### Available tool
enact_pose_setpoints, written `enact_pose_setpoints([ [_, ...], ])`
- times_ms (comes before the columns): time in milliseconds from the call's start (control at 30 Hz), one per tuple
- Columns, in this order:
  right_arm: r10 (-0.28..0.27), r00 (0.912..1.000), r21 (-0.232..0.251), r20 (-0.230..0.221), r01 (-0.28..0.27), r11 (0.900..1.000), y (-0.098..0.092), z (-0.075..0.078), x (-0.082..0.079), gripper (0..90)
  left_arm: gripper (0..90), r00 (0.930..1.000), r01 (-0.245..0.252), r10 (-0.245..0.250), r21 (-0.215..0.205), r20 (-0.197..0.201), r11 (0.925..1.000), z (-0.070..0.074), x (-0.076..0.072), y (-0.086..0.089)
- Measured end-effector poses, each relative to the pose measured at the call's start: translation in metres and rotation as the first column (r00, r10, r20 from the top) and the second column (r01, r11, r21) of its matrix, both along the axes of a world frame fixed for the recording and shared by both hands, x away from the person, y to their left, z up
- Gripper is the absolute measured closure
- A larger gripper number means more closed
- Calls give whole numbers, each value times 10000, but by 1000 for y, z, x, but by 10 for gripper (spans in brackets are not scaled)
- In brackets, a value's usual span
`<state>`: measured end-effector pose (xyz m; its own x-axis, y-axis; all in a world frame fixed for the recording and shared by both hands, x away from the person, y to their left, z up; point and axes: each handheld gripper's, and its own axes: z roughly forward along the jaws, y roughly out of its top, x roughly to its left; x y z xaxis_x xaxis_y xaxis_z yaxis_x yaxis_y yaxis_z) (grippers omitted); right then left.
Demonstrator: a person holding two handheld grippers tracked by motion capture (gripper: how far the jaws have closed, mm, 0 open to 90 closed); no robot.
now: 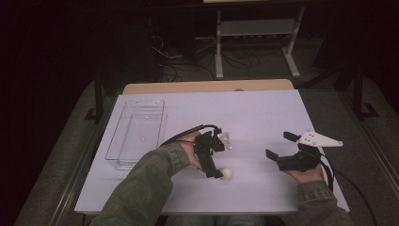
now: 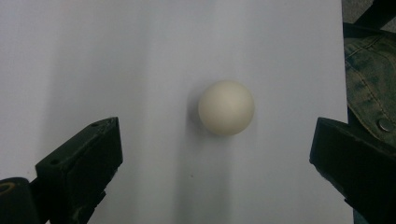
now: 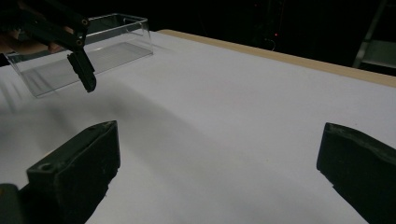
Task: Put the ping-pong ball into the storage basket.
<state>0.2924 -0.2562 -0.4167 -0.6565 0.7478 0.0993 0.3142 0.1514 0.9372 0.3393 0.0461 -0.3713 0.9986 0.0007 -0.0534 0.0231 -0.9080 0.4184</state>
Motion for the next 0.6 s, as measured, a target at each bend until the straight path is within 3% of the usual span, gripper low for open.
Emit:
enact_pose_setpoints([
  [600, 21, 10000, -12, -35, -21, 10000, 0, 0, 0, 0, 21, 10000, 89, -89, 115, -41, 9999, -16, -4, -5],
])
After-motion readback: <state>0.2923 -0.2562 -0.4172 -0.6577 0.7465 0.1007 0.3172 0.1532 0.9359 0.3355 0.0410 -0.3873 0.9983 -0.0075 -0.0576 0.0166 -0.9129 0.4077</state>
